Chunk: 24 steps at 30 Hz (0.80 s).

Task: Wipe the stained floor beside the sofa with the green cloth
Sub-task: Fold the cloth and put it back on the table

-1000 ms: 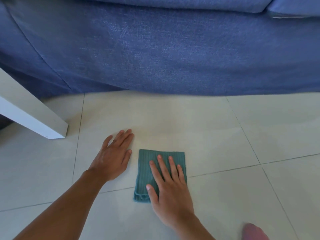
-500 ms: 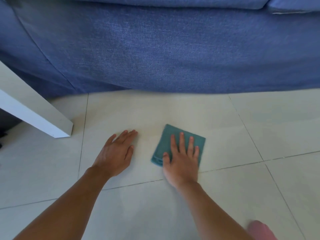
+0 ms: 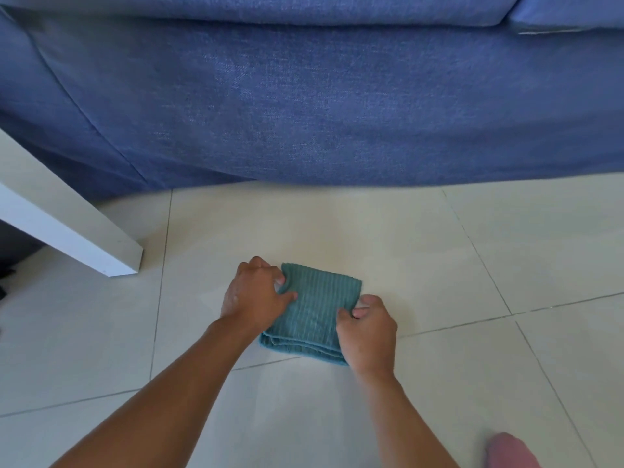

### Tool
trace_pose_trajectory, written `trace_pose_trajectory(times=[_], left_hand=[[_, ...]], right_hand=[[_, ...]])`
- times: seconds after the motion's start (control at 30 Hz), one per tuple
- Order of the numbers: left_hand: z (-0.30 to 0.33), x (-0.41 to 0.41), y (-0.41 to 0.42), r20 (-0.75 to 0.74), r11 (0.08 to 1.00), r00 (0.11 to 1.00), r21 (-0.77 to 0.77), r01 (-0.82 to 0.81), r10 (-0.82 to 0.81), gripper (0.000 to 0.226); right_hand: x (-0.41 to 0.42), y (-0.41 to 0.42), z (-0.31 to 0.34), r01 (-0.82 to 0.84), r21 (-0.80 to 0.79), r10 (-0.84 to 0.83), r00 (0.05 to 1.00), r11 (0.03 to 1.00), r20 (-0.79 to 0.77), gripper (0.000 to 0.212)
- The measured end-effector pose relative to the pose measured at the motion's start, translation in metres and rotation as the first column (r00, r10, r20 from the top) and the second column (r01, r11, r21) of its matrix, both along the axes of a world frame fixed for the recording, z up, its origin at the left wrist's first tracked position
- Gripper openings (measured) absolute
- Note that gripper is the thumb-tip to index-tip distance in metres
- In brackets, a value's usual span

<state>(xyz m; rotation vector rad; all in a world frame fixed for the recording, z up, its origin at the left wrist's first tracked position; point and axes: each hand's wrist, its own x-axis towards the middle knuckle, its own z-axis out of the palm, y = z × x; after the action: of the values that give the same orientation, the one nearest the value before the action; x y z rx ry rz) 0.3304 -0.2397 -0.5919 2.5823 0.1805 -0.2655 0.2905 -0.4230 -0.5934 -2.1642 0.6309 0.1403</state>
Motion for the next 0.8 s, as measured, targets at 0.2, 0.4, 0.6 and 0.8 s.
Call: trace_pose_trajectory(times=[0.2, 0.4, 0.6, 0.8], left_hand=[[0.008, 0.005, -0.009, -0.152, 0.981, 0.988, -0.192, -0.032, 0.002, 0.014], [0.029, 0.011, 0.008, -0.053, 0.888, 0.998, -0.456, -0.060, 0.040, 0.022], [0.063, 0.048, 0.033, 0.211, 0.846, 0.962, -0.532, -0.034, 0.171, 0.048], [0.077, 0.059, 0.042, 0.226, 0.830, 0.957, -0.557, -0.029, 0.184, 0.031]], right_hand=[[0.009, 0.005, 0.001, -0.008, 0.065, 0.008, 1.000, 0.998, -0.005, 0.008], [0.040, -0.007, 0.014, -0.128, 0.239, 0.114, 0.991, 0.963, 0.070, 0.043], [0.102, 0.003, 0.047, -0.341, 0.154, 0.293, 0.917, 0.927, 0.270, 0.032], [0.128, 0.014, 0.073, -0.445, 0.195, 0.385, 0.879, 0.874, 0.279, 0.027]])
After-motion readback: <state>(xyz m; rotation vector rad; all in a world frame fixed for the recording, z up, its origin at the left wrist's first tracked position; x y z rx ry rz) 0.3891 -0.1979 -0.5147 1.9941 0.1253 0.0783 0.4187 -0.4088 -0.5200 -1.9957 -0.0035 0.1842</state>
